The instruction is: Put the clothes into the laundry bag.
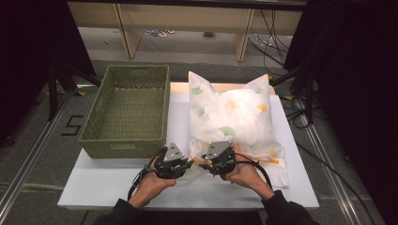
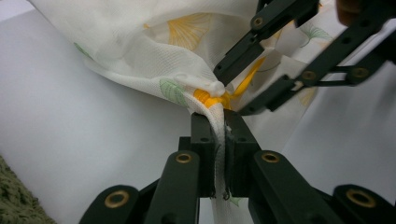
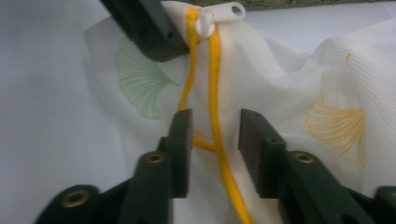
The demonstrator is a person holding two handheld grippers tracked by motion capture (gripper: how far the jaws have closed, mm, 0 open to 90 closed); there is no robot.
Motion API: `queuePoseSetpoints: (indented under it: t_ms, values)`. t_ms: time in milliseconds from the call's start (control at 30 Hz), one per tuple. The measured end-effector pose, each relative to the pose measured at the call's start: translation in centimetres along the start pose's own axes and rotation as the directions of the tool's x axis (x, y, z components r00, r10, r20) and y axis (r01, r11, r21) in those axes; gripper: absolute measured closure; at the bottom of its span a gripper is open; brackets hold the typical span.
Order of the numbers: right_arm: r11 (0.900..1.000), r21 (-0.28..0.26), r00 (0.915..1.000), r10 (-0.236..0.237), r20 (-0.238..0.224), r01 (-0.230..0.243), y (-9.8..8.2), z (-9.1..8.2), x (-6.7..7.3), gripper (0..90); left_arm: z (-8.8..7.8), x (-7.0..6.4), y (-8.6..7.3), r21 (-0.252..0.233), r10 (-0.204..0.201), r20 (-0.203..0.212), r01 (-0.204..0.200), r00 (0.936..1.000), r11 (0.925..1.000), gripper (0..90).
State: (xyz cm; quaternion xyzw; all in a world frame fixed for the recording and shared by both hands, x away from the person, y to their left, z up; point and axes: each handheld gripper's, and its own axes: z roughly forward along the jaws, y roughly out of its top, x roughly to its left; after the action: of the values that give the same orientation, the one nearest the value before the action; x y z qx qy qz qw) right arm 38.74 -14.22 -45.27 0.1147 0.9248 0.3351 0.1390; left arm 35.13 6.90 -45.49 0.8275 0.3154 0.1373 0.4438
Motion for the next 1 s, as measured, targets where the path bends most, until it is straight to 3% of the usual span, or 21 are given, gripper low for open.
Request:
queuePoseSetpoints:
  t_ms: [67,133,167,200,233,300,400,500,533,600,700,767,833,1000]
  values:
    - [1.0,0.021,1.0,0.01,-0.001,-0.01,0.1,0.3,-0.1,79.8,0.0,0.1,0.0,0.003,0.018,0.01,-0.018,0.9998,0.9998,82.5]
    - [1.0,0.023,1.0,-0.003,0.004,0.003,-0.1,0.6,-0.2,87.9,0.0,0.1,0.0,0.005,-0.006,0.019,0.006,0.9998,1.0,80.0]
    - [0.999,0.023,0.9995,-0.031,0.003,0.031,-0.1,0.8,-0.3,88.9,0.0,0.2,0.1,-0.008,-0.033,0.016,0.033,0.9993,0.9994,76.7]
    - [0.999,0.04,1.0,-0.002,-0.004,0.002,-0.1,0.7,-0.1,89.3,-0.1,0.4,0.1,-0.001,-0.036,0.02,0.036,0.9992,0.9994,72.1]
    - [0.999,0.036,0.9998,-0.021,-0.003,0.021,-0.2,0.7,-0.1,89.4,-0.1,0.6,0.1,-0.004,-0.038,0.018,0.038,0.9991,0.9993,71.8]
    - [0.999,0.031,0.9997,-0.024,-0.009,0.024,-0.2,0.9,-0.1,89.4,0.1,1.0,0.0,-0.003,-0.121,0.048,0.121,0.9915,0.9926,67.8]
    - [0.999,0.043,0.9995,-0.024,-0.02,0.025,-0.3,1.1,0.0,89.4,0.3,1.7,-0.3,0.02,-0.184,0.095,0.182,0.9784,0.983,66.5]
    - [0.999,0.05,0.9993,-0.017,-0.032,0.019,-0.5,1.4,0.0,89.4,0.3,1.5,-0.2,0.039,-0.21,0.09,0.207,0.9737,0.9776,70.6]
    - [0.998,0.053,0.9991,-0.024,-0.034,0.026,-0.6,1.5,0.1,89.4,0.3,1.3,-0.1,0.028,-0.208,0.091,0.206,0.9738,0.9781,71.4]
    - [0.998,0.055,0.9987,-0.033,-0.038,0.035,-0.6,1.7,0.1,89.4,0.2,1.4,0.1,0.037,-0.169,0.072,0.167,0.9829,0.9853,73.1]
    - [0.998,0.057,0.9986,-0.028,-0.045,0.031,-0.7,1.9,0.1,89.4,0.2,1.5,0.0,0.021,-0.174,0.082,0.173,0.9813,0.9847,77.5]
    - [0.998,0.054,0.9982,-0.042,-0.044,0.044,-0.7,2.0,0.1,89.4,0.3,1.3,0.1,0.013,-0.147,0.082,0.146,0.9857,0.9891,80.2]
    - [0.998,0.055,0.9985,-0.023,-0.049,0.026,-0.8,2.0,0.1,88.9,0.4,1.0,0.1,0.022,-0.138,0.078,0.137,0.9873,0.9903,82.6]
    - [1.0,0.014,0.9987,-0.015,-0.048,0.016,-0.5,1.2,-0.1,77.3,0.1,1.0,0.2,0.029,-0.075,0.068,0.073,0.9949,0.9969,84.0]
